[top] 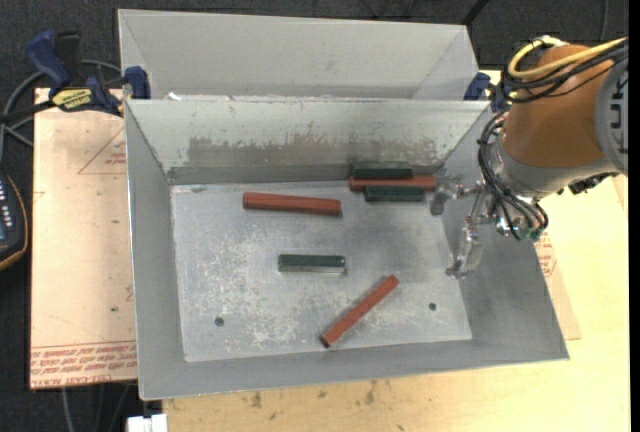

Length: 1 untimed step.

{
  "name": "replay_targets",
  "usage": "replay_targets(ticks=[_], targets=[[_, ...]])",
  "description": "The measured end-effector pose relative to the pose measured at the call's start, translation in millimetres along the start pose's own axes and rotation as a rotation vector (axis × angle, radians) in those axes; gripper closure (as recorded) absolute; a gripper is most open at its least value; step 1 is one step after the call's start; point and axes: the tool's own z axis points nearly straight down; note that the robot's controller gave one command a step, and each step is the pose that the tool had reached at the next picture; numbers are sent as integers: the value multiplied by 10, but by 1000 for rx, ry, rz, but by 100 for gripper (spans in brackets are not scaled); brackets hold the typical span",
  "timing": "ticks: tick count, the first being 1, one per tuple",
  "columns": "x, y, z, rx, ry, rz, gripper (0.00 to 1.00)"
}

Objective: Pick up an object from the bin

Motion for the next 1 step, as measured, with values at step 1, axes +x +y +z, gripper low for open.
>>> replay_targets(ticks=[1], targets=[[530,635,880,-3,2,-155,0]])
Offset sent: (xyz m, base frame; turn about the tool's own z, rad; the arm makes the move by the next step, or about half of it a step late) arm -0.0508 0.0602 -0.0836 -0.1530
